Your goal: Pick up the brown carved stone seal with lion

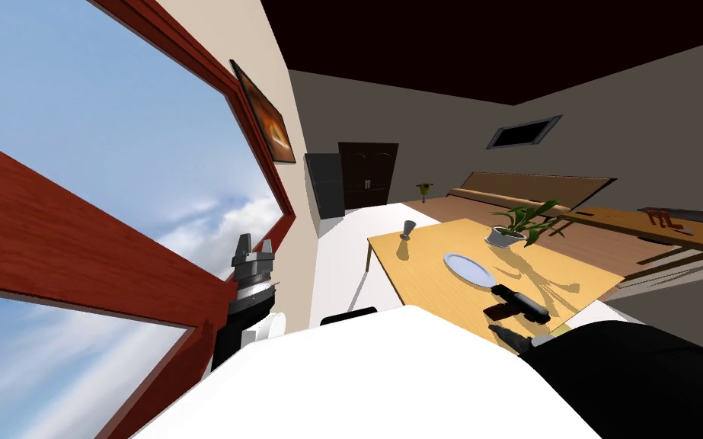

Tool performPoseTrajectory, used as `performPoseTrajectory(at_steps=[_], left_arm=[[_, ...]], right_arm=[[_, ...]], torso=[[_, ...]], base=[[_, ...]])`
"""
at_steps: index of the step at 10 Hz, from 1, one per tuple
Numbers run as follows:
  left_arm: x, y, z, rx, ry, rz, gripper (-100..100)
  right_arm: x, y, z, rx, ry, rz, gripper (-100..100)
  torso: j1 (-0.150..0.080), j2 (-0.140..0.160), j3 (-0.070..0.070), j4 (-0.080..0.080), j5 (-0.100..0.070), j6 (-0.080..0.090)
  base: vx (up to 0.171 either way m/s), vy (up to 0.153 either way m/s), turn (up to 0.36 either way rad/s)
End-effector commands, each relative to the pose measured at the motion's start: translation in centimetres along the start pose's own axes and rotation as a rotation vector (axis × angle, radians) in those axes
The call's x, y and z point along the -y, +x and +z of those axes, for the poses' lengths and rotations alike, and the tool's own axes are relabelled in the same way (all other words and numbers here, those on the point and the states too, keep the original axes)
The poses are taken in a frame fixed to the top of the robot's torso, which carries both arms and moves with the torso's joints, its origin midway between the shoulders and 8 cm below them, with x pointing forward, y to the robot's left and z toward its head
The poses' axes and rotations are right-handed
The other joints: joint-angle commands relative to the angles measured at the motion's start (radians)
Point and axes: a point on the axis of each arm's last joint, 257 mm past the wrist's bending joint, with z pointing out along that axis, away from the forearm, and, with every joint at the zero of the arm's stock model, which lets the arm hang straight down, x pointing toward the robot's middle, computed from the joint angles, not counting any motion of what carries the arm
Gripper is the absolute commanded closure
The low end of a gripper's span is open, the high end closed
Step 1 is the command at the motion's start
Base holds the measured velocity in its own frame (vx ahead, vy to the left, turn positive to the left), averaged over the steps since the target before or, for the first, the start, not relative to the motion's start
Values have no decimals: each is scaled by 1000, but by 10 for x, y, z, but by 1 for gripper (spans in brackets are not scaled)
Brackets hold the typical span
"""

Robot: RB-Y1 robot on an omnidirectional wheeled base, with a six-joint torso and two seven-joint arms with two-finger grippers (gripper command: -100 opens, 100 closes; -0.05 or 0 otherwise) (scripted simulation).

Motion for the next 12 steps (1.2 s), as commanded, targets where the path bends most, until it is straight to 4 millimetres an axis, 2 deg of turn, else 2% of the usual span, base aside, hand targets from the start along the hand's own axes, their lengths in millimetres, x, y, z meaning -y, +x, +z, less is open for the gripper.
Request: performPoseTrajectory(at_steps=[1,2,4,5,8,12], left_arm=[[0,0,0,0,0,0,0],[0,0,0,0,0,0,0],[0,0,0,0,0,0,0],[0,0,0,0,0,0,0],[0,0,0,0,0,0,0],[0,0,0,0,0,0,0]], right_arm=[[-17,9,-5,1,-26,65,-100],[-17,9,-5,1,-26,74,-100],[-36,27,-12,-10,-56,179,-100],[-39,25,-12,-7,-60,182,-100],[-60,42,-21,-22,-94,288,-100],[-65,45,-22,-26,-100,298,-100]], torso=[[0,0,0,0,0,0],[0,0,0,0,0,0],[0,0,0,0,0,0],[-1,-3,-1,0,0,0],[-1,-1,0,0,0,0],[1,7,4,1,0,0]], base=[[121,-25,18],[104,-13,7],[152,-40,15],[146,-35,11],[129,-43,1],[43,-24,-1]])
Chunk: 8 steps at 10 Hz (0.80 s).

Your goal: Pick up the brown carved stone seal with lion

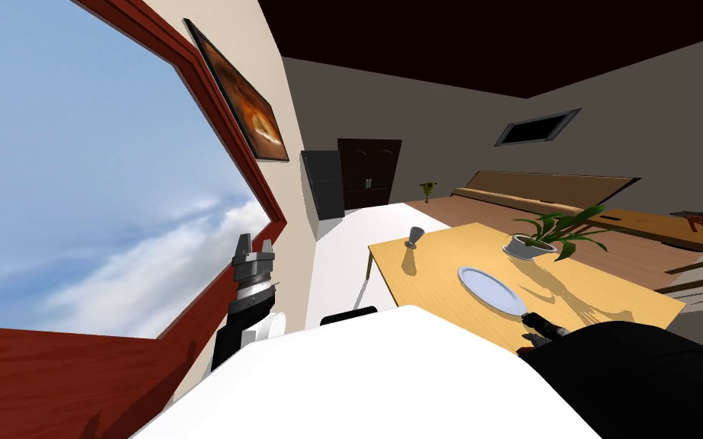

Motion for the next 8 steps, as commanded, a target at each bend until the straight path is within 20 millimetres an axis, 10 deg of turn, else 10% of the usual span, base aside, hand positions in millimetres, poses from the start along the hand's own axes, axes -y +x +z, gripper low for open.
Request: performPoseTrajectory(at_steps=[1,2,5,6,8], left_arm=[[0,0,0,0,0,0,0],[0,0,0,0,0,0,0],[0,0,0,0,0,0,0],[0,0,0,0,0,0,0],[0,0,0,0,0,0,0]], right_arm=[[0,0,0,0,0,0,0],[2,-16,8,0,0,-8,-100],[3,-22,10,1,1,-7,-100],[3,-22,10,0,1,-9,100],[2,-22,10,0,-1,-8,100]], torso=[[0,0,0,0,0,0],[0,0,0,0,0,0],[-6,-1,-1,0,-1,0],[-3,-1,0,0,-1,0],[0,0,0,0,0,-1]], base=[[0,0,0],[14,-72,-52],[26,-86,-10],[2,-9,-2],[0,0,0]])
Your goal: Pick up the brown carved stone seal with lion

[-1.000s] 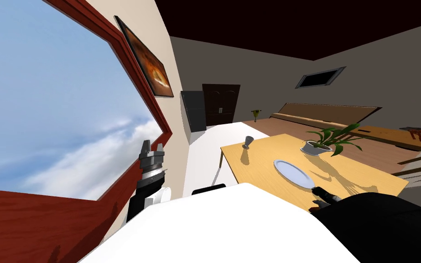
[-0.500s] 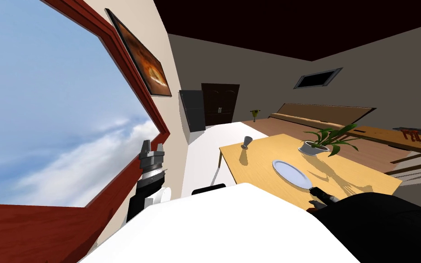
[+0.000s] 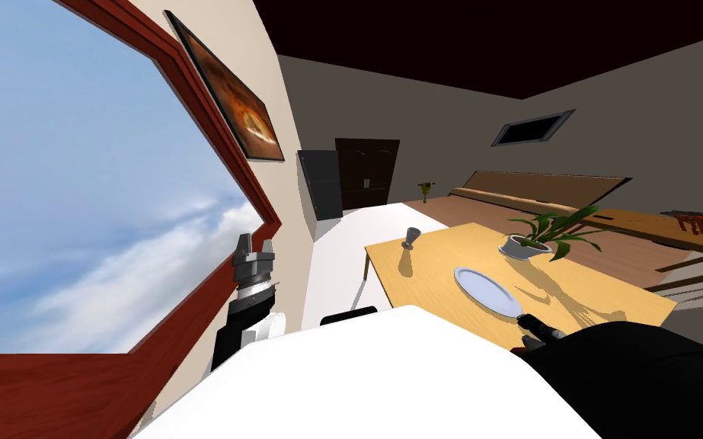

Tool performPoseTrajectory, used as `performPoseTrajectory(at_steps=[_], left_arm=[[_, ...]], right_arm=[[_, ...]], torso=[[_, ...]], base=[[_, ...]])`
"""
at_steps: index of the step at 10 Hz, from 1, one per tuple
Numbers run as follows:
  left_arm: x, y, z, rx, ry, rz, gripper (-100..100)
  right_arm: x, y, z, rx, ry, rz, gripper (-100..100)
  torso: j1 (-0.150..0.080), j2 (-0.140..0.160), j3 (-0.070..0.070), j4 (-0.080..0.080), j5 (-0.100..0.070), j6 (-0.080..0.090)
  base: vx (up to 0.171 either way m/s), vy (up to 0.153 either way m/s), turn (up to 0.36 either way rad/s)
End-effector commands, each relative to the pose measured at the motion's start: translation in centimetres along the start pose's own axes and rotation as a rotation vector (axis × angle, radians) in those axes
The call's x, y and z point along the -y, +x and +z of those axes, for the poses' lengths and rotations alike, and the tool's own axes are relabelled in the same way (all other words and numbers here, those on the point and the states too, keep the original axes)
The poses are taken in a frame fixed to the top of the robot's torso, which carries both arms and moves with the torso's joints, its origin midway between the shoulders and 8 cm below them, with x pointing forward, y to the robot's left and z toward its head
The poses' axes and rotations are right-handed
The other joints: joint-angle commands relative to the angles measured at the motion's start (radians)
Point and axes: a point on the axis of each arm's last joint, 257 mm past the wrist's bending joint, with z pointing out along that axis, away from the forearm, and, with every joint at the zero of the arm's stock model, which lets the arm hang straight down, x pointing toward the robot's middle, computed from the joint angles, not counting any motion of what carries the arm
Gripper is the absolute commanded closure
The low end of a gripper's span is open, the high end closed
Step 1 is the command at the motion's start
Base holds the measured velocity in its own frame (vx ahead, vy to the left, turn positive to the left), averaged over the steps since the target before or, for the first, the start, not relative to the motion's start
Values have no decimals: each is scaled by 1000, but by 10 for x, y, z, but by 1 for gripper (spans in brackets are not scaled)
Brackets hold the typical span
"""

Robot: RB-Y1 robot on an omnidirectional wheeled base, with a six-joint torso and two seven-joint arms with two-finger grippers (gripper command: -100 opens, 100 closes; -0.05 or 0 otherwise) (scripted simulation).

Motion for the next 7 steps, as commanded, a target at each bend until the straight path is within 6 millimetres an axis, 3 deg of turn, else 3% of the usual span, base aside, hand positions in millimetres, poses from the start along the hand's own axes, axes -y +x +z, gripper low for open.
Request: performPoseTrajectory(at_steps=[1,2,3,4,6,7], left_arm=[[0,0,0,0,0,0,0],[0,0,0,0,0,0,0],[0,0,0,0,0,0,0],[0,0,0,0,0,0,0],[0,0,0,0,0,0,0],[0,0,0,0,0,0,0]], right_arm=[[0,0,0,0,0,0,100],[0,0,0,0,0,-1,100],[0,0,0,0,0,-1,0],[-2,15,-7,0,0,4,100],[-2,17,-7,-4,1,8,100],[-2,17,-7,-2,2,7,0]], torso=[[0,0,0,0,0,0],[0,0,0,0,0,0],[0,0,0,0,0,0],[0,0,0,0,0,0],[10,3,2,1,2,0],[6,2,1,0,2,1]], base=[[0,0,0],[0,0,0],[0,0,0],[-25,82,52],[-38,109,21],[-3,13,-4]])
